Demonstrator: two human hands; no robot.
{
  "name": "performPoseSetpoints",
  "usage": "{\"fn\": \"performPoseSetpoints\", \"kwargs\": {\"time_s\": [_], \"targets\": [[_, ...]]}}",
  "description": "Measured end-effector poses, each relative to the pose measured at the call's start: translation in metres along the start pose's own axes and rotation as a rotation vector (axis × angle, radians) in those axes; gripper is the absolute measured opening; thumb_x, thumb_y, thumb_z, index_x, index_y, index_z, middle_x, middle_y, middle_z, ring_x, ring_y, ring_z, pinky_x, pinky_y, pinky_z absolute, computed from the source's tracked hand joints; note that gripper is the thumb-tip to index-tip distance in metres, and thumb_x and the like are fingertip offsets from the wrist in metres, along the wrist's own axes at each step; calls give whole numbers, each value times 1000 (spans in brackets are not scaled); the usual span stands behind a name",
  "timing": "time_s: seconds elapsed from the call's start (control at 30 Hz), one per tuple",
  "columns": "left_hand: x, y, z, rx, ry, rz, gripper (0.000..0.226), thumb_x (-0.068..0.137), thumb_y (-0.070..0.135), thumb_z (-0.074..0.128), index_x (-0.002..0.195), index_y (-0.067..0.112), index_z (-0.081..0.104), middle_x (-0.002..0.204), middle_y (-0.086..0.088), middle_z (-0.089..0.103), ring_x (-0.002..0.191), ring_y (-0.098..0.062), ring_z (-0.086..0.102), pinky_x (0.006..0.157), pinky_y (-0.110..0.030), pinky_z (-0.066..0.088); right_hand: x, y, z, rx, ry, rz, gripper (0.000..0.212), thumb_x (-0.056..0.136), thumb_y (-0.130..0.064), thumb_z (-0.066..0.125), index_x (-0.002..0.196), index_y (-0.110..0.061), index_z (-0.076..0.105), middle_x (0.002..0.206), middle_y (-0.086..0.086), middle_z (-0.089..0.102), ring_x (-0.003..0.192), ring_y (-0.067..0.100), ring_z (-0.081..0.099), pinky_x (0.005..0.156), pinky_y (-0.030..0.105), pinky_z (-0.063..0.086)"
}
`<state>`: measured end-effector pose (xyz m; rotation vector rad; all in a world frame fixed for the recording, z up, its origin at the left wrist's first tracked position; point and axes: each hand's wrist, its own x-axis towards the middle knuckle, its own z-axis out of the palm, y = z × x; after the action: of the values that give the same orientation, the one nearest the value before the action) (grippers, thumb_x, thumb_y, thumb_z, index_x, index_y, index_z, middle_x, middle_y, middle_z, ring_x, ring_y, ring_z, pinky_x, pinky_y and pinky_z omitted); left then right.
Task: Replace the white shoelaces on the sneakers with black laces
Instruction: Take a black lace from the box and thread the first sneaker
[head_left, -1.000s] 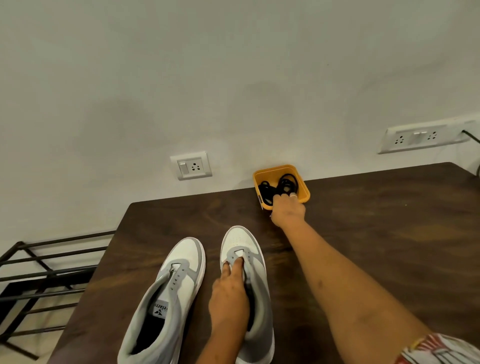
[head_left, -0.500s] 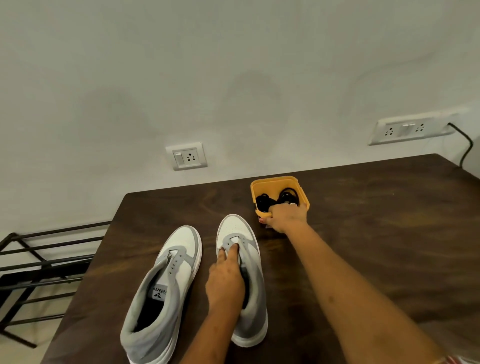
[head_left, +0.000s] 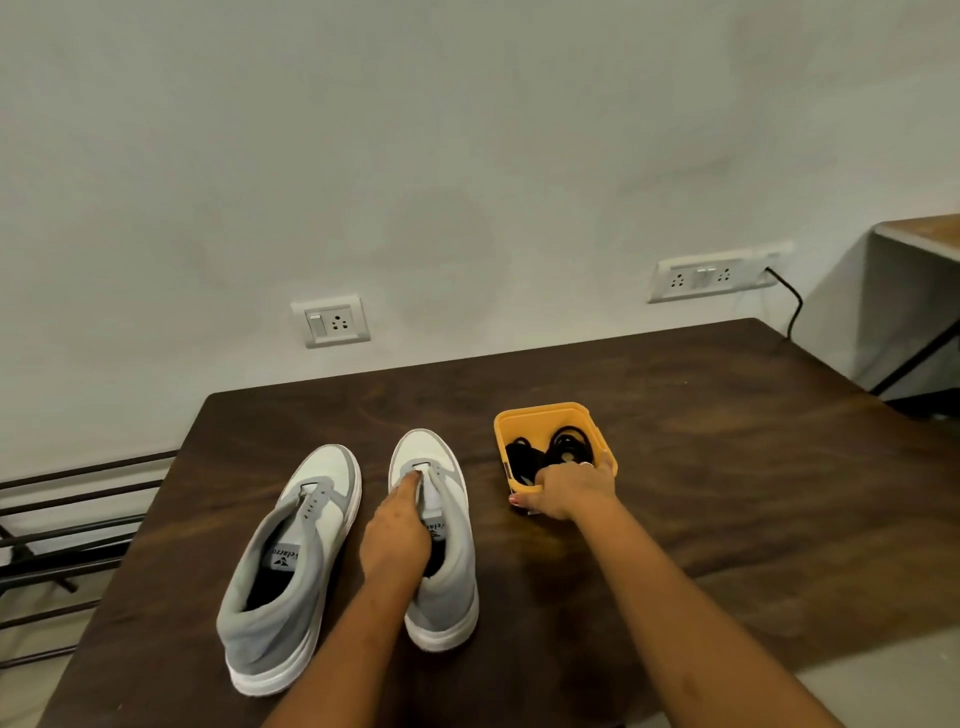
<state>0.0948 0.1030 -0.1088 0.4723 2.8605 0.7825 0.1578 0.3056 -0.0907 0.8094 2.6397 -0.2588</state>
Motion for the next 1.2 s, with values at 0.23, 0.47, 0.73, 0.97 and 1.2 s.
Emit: {"fn": "performPoseSetpoints", "kwargs": {"time_s": [0.23,0.47,0.73,0.97,1.2], "targets": [[-10,32,-12,-269,256,80,22,91,3,46,104,13,61,102,-5,64,95,-25,60,79,-33,46,23,4,-13,243,76,35,37,98,-40,42,112,-15,65,117,8,63,105,27,59,91,39,47],[-14,46,-1,-264,236,-56,15,95,9,46,106,14,55,107,-5,59,91,-18,57,78,-27,46,45,-1,-8,201,-197,-38,40,97,-23,40,135,-27,53,138,4,50,124,28,48,108,44,38],[-3,35,15,-165,32,-126,39,90,36,60,120,12,48,115,-6,63,100,-20,63,86,-30,54,61,9,-5,287,-66,35,31,87,-27,46,111,-19,63,108,5,62,96,24,58,91,41,50],[0,36,13,-3,-104,-124,51,98,40,43,138,10,38,139,-11,48,127,-25,48,105,-30,37,47,8,-21,372,344,61,31,96,-15,52,122,-26,63,120,4,64,104,23,62,85,36,55],[-9,25,12,3,-130,-163,55,95,29,42,145,11,28,139,-14,47,126,-30,47,104,-35,37,6,-7,-52,1010,704,-16,26,93,0,51,95,-16,72,115,5,65,111,22,59,92,28,46]]}}
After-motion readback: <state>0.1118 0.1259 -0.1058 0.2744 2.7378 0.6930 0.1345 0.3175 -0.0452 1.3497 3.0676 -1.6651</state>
